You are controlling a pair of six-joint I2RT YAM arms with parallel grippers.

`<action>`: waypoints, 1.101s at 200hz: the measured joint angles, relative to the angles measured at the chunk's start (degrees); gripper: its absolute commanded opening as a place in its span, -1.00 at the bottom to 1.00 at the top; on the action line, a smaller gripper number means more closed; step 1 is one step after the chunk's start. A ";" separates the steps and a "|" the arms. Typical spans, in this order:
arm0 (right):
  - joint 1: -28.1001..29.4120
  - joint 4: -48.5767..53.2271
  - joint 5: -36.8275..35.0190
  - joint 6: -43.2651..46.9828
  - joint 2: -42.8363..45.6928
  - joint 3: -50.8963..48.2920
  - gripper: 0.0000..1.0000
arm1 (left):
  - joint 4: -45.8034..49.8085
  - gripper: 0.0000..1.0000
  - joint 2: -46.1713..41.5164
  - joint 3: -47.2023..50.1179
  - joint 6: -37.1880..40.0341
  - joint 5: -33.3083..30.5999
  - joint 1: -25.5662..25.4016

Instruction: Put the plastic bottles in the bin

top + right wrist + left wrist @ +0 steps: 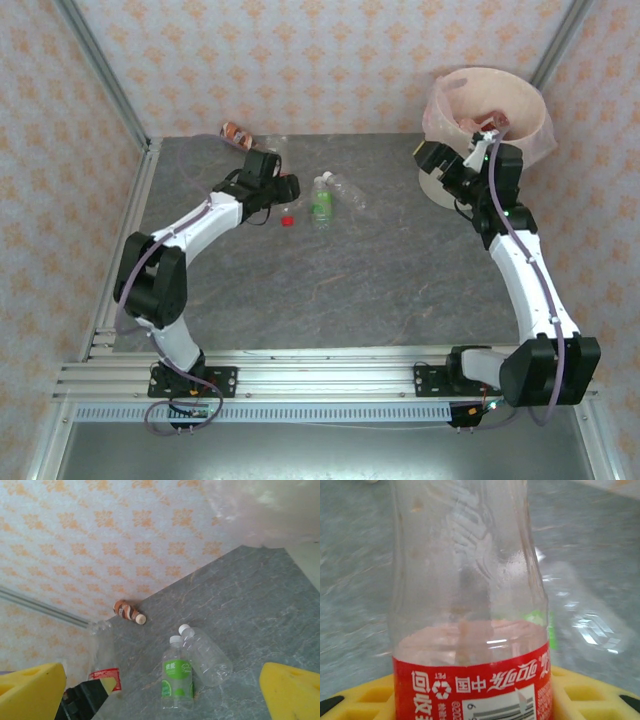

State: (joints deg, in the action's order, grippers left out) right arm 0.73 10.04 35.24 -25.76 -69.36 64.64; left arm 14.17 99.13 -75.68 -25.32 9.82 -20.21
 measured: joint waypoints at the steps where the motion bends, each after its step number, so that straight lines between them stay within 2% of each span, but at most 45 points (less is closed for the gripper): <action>1: 0.11 -0.02 0.02 0.04 0.00 0.00 0.99 | -0.22 -0.13 -0.26 0.00 0.00 0.11 -0.24; 50: 2.21 -0.11 2.32 1.16 -0.74 0.07 0.99 | -4.68 -0.14 -4.74 0.00 1.49 4.63 -7.10; 82: 4.22 0.26 2.25 2.36 -1.60 0.90 0.99 | -5.99 -0.14 -5.03 -0.35 1.88 8.00 -8.94; 148: 12.09 -3.41 6.03 3.63 -3.89 3.08 0.98 | -8.66 -0.14 -5.01 -3.04 4.04 20.48 -12.94; 179: 14.14 -3.96 6.51 2.71 -6.64 4.98 0.98 | -9.29 -0.14 -5.03 -3.26 4.90 23.19 -14.95; 220: 14.62 -5.03 2.64 -2.14 -9.84 5.46 0.98 | -9.75 -0.14 -5.03 -3.89 5.42 24.68 -15.72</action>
State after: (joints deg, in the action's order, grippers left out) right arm 15.35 5.02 37.89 -27.90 -79.20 70.11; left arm 4.43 94.11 -79.57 -19.90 34.50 -35.92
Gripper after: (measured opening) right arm 0.998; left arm 0.535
